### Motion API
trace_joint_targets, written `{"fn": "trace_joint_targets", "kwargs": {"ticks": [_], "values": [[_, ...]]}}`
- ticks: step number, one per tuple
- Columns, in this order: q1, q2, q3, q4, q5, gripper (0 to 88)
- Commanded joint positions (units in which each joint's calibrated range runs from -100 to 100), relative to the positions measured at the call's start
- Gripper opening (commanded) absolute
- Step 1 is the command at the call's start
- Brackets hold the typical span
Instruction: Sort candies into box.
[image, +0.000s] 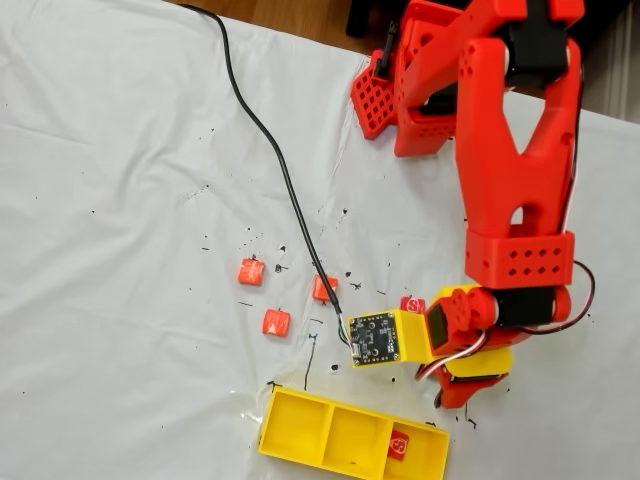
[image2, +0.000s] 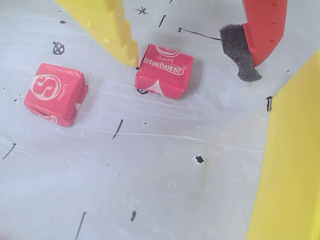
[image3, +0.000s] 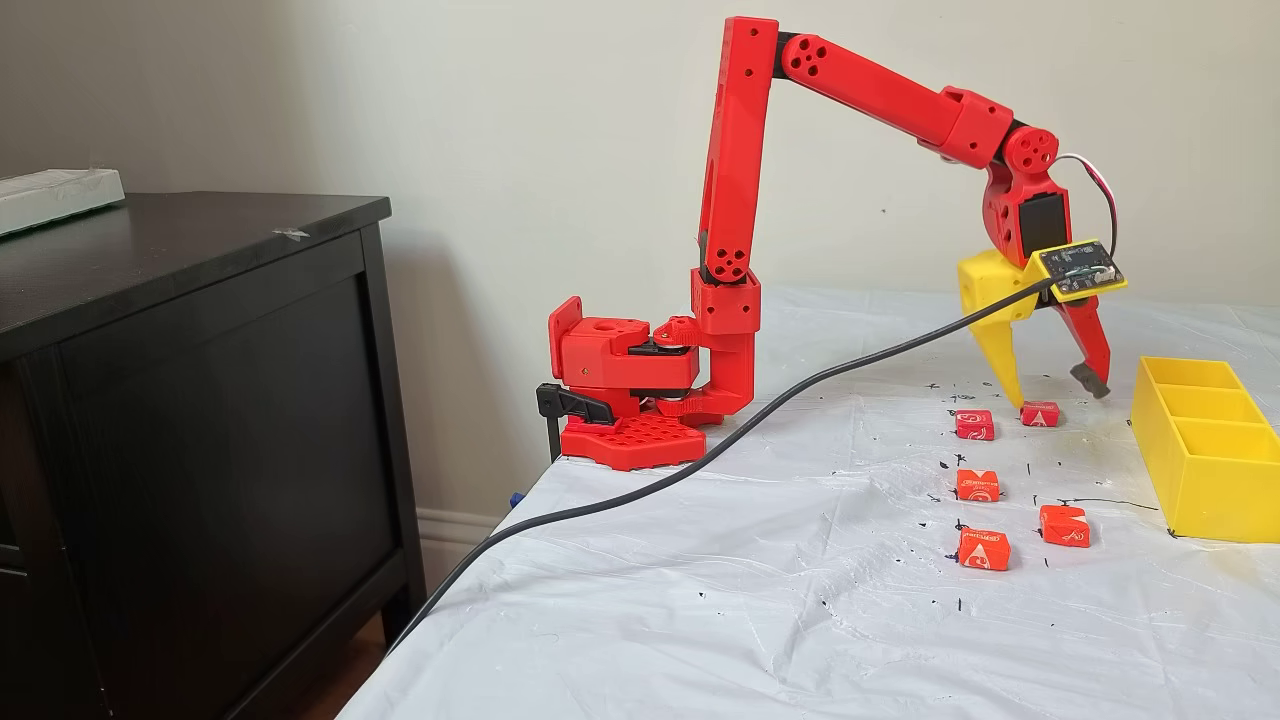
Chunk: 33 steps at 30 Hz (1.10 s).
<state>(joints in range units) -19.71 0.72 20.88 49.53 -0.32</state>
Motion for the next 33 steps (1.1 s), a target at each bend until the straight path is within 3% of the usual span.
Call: {"fn": "trace_joint_targets", "kwargs": {"ticks": [1,33], "values": [[1.1,-0.5,-2.4,-0.1,-0.1,26.1],[-2.8,-1.2,-3.4,2.1,-0.7,25.3]]}}
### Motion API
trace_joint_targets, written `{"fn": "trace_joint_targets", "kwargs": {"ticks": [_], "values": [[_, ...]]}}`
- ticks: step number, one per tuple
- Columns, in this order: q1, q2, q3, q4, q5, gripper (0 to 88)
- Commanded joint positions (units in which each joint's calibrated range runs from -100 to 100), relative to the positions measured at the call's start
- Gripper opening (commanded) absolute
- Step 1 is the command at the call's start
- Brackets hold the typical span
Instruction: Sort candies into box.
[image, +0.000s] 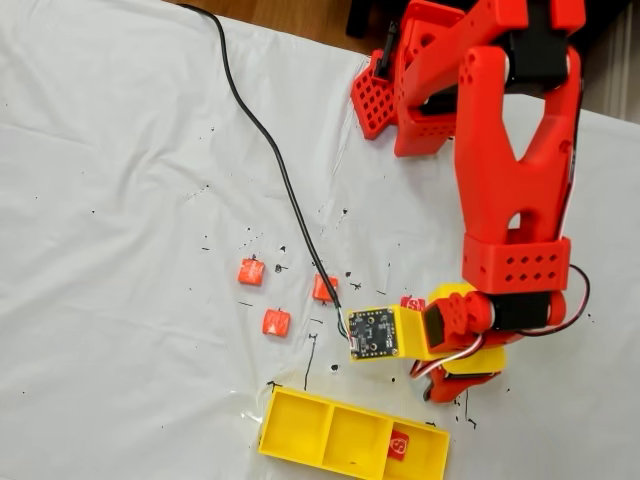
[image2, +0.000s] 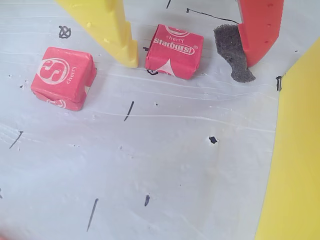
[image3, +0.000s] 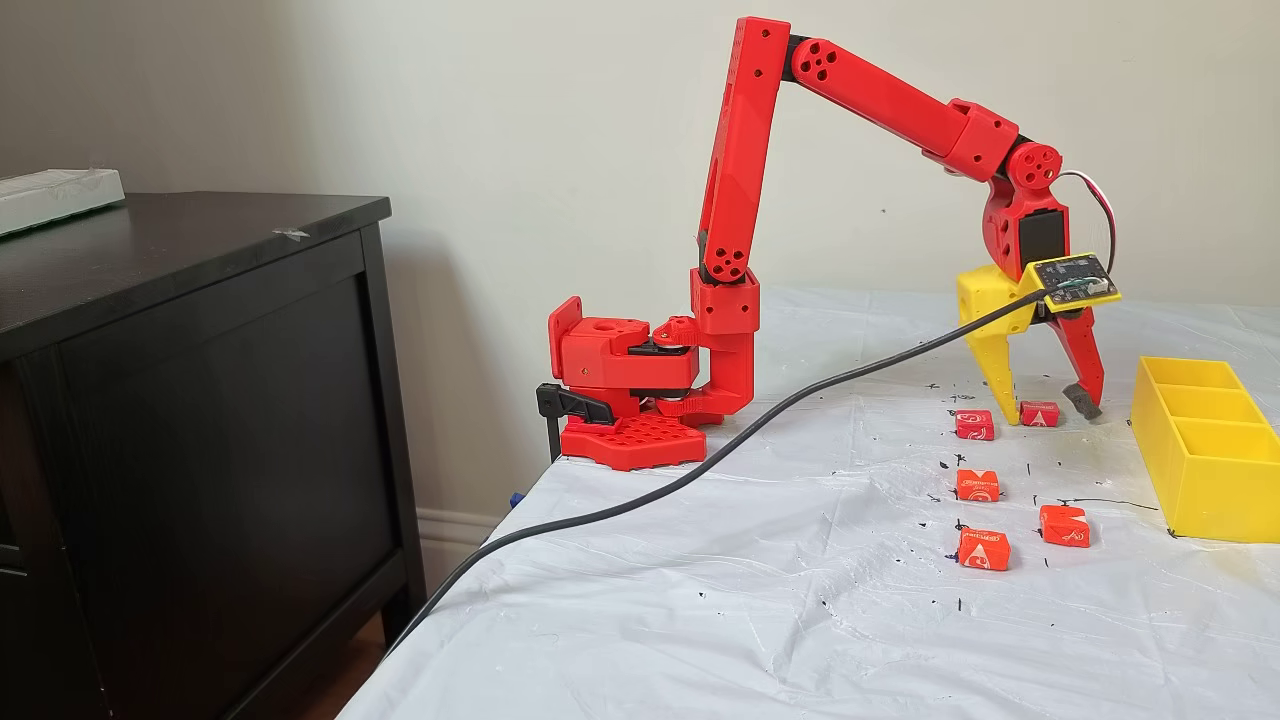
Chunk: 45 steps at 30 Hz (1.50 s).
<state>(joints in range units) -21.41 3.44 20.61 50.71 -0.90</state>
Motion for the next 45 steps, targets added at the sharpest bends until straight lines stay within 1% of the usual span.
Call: {"fn": "trace_joint_targets", "kwargs": {"ticks": [1,12,29,38,45], "values": [[-1.1,-4.4,-3.4,1.4,-0.1,25.4],[-1.2,-6.0,-4.3,3.4,-0.2,25.5],[1.7,-1.5,-9.1,2.3,0.7,24.0],[1.1,0.1,-8.3,3.4,0.9,23.6],[1.5,1.5,-9.0,2.4,0.8,23.6]]}}
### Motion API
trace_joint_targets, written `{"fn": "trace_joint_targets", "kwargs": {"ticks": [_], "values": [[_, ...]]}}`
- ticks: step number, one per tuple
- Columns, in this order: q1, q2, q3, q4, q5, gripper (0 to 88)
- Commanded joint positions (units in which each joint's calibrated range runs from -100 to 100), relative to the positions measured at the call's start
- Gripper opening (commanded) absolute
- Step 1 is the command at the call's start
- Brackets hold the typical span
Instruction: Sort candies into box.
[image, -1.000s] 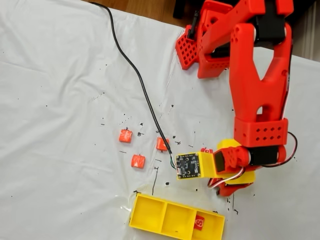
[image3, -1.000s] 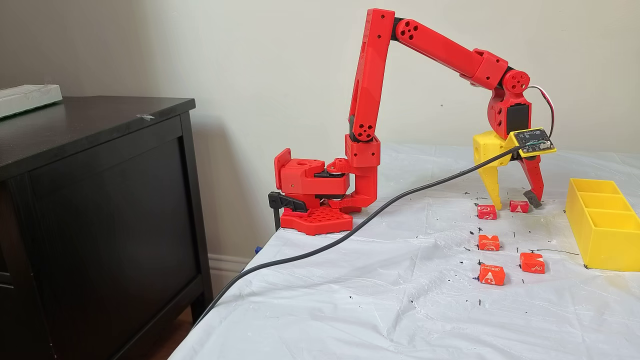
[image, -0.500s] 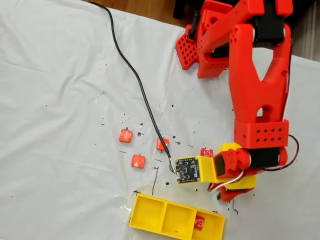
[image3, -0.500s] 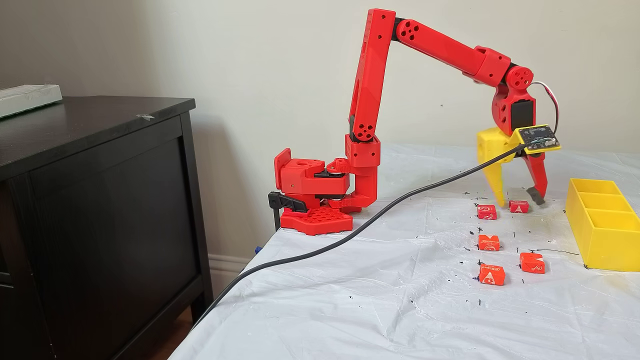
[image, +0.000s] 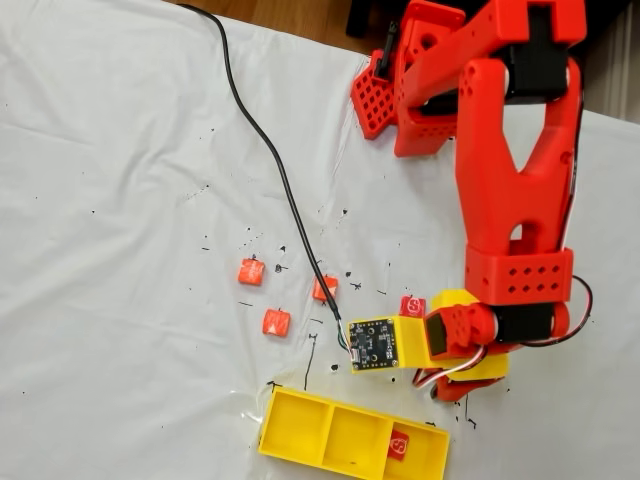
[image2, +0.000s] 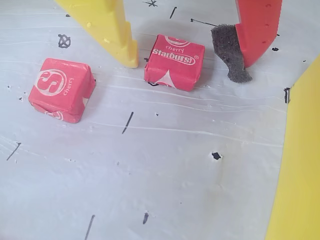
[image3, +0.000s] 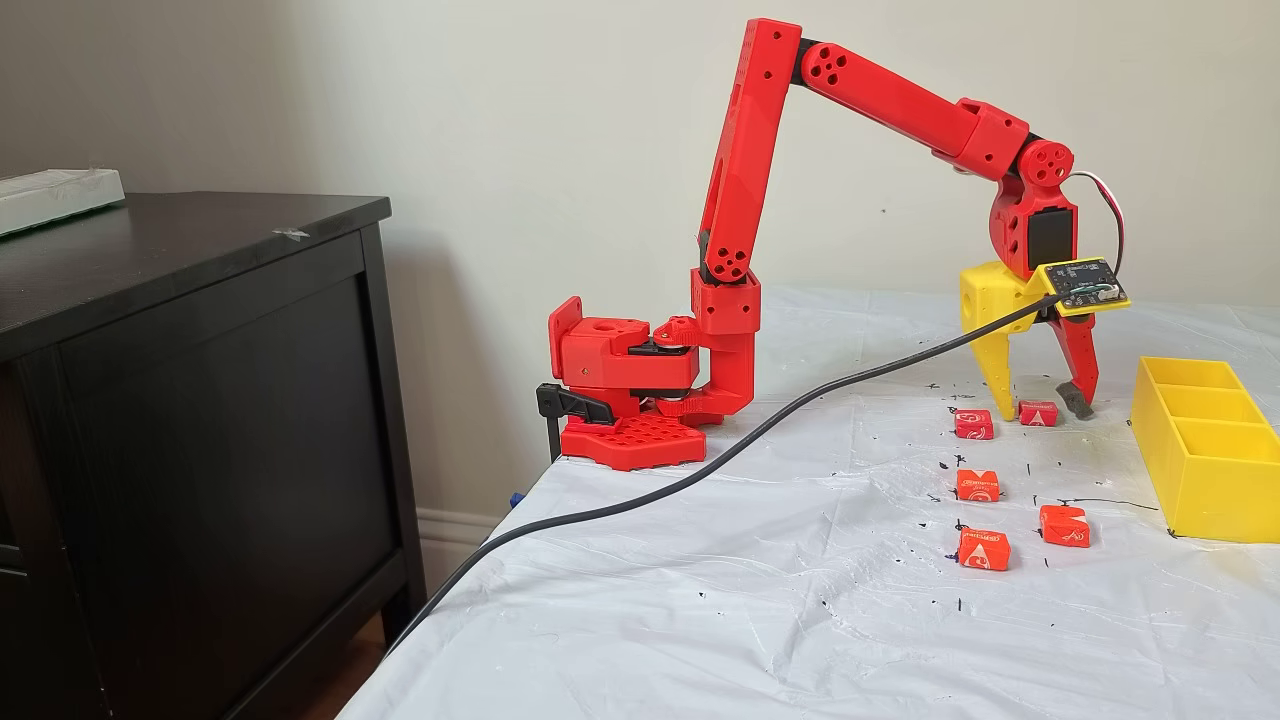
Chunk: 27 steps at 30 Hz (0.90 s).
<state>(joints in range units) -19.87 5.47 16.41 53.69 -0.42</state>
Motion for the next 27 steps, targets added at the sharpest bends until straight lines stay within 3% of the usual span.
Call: {"fn": "trace_joint_targets", "kwargs": {"ticks": [1,5,7,8,20,27], "values": [[-0.1,-0.4,-4.8,-0.6,0.3,23.6],[-0.2,0.3,-4.6,-0.9,0.4,19.8],[-0.2,0.5,-4.5,-1.2,0.3,1.2],[-0.2,0.6,-4.4,-1.2,0.3,0.1],[-0.6,-10.4,-5.1,6.3,0.5,0.1],[3.8,-18.0,-15.5,13.2,1.4,0.1]]}}
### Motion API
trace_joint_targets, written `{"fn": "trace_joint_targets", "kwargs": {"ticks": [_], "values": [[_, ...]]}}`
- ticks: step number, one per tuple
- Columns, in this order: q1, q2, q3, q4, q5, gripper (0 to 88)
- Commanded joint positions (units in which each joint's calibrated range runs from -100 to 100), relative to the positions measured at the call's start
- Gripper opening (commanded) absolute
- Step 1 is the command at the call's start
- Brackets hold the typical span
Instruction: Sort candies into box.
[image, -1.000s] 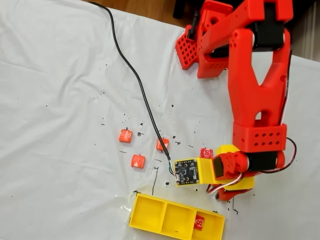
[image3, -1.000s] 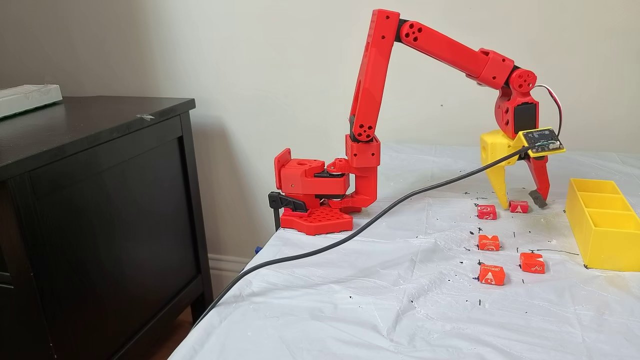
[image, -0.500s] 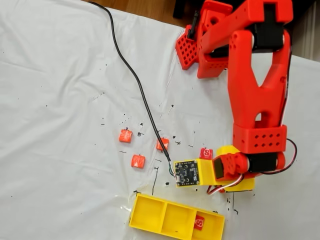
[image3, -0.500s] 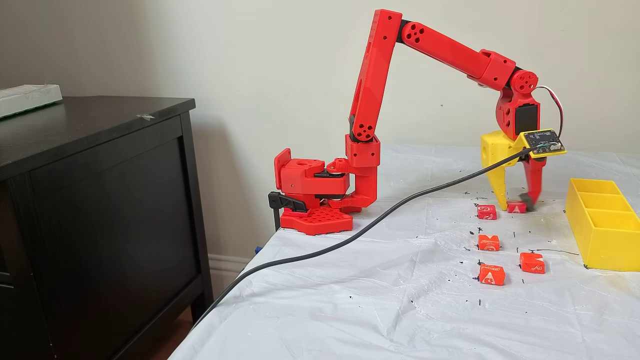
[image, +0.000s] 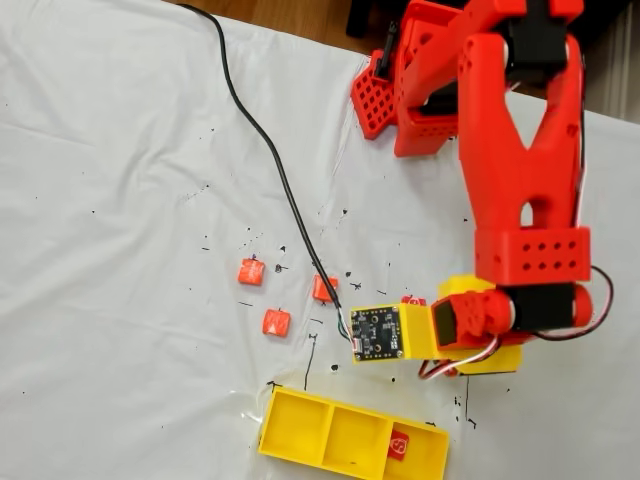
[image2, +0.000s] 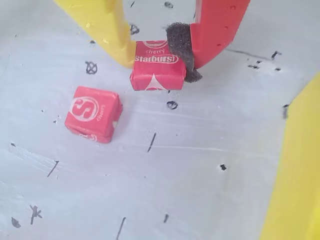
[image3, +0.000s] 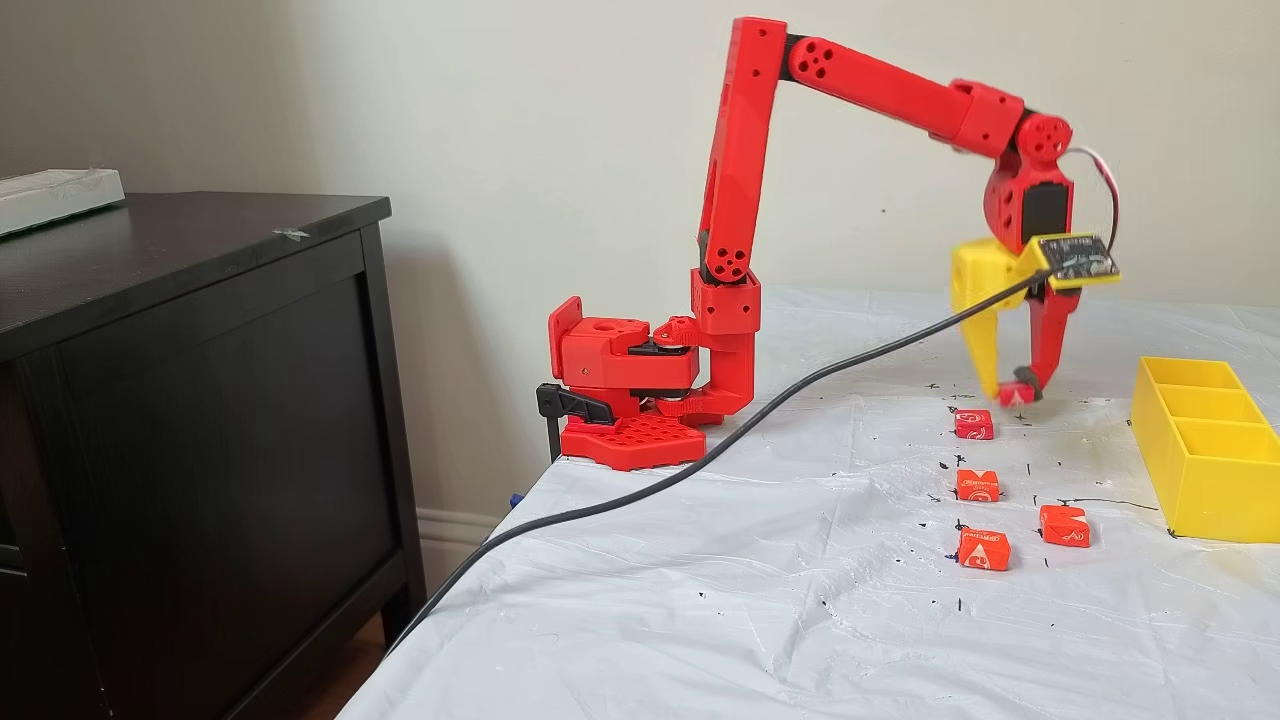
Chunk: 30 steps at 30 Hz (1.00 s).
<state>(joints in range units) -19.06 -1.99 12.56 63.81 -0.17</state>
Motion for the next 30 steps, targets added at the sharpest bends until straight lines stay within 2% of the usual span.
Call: {"fn": "trace_joint_targets", "kwargs": {"ticks": [1,10,17,30], "values": [[4.3,-10.8,-13.4,3.3,1.3,0.1],[14.3,-1.7,-27.6,-1.1,1.8,0.1],[15.0,6.8,-33.0,-2.7,2.6,0.1],[13.5,11.1,-31.8,-4.6,2.8,0.1]]}}
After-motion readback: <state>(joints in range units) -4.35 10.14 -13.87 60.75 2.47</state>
